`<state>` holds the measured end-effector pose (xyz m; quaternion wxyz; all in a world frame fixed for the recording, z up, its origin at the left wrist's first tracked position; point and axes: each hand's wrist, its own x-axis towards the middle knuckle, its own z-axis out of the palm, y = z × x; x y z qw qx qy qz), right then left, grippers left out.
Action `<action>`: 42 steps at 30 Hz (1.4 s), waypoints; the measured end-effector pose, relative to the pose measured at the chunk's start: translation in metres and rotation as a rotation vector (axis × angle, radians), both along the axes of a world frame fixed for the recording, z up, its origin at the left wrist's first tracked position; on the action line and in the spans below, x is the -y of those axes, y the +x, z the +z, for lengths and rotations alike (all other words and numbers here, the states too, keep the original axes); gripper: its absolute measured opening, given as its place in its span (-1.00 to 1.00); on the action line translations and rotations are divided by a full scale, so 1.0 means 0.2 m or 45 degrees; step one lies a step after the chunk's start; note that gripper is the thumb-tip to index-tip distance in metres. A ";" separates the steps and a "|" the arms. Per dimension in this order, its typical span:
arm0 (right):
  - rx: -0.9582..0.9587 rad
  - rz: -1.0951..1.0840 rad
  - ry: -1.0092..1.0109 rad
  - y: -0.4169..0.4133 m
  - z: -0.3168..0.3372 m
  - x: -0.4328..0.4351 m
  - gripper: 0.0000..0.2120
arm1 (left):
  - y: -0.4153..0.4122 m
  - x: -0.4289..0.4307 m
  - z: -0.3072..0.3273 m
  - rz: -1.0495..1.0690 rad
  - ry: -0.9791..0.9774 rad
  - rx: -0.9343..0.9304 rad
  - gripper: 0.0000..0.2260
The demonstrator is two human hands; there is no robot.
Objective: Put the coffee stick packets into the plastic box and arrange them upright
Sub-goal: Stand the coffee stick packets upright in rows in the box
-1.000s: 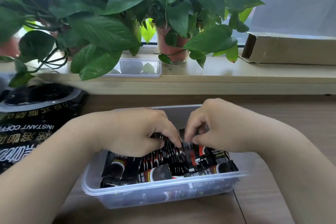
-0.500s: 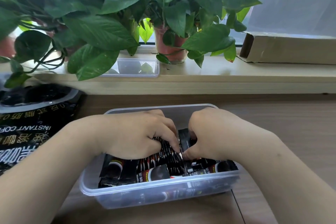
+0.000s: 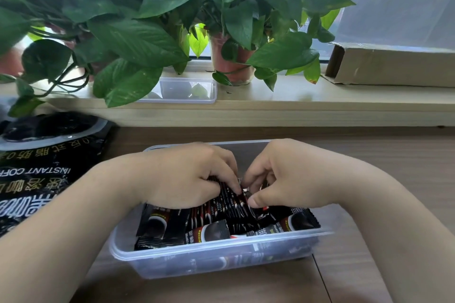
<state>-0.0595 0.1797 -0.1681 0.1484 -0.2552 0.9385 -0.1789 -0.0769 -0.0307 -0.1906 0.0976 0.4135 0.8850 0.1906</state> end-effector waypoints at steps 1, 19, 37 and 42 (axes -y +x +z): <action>-0.030 0.015 0.040 0.00 0.00 0.00 -0.80 | 0.00 0.00 0.01 0.011 0.066 -0.004 -0.60; -0.267 0.077 0.459 0.02 -0.03 0.04 -0.66 | -0.03 0.01 -0.04 -0.052 -0.163 -0.001 -0.45; -0.309 0.036 0.318 0.03 0.04 -0.01 -0.87 | -0.03 0.01 -0.03 -0.041 -0.175 -0.004 -0.51; -0.294 0.070 0.458 0.05 0.04 -0.01 -0.64 | -0.02 0.01 -0.03 -0.023 -0.197 -0.001 -0.52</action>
